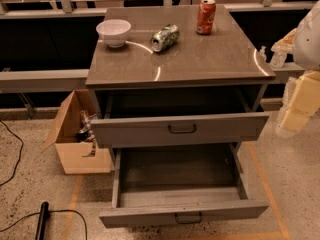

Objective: Place coke can into middle drawer

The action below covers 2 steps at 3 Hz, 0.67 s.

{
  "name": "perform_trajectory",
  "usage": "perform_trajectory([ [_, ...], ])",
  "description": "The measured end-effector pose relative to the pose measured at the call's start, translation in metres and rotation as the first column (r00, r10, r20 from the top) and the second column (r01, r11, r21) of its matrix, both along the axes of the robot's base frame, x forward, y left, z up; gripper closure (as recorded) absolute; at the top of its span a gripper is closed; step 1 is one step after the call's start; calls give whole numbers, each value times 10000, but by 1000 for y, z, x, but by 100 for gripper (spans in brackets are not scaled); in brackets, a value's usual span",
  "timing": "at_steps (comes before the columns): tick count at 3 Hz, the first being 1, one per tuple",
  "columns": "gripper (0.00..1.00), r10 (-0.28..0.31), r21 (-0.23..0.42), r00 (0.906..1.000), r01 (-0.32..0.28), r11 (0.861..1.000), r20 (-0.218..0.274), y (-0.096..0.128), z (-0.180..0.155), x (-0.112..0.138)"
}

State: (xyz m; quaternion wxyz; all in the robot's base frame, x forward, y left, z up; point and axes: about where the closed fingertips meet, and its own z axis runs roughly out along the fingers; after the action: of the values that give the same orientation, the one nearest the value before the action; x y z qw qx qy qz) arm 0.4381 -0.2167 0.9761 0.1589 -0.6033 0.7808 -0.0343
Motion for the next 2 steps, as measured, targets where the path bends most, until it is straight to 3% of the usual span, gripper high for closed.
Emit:
perform_trajectory([
  [2, 0, -218, 275, 9996, 213, 9994, 171, -2, 1, 4],
])
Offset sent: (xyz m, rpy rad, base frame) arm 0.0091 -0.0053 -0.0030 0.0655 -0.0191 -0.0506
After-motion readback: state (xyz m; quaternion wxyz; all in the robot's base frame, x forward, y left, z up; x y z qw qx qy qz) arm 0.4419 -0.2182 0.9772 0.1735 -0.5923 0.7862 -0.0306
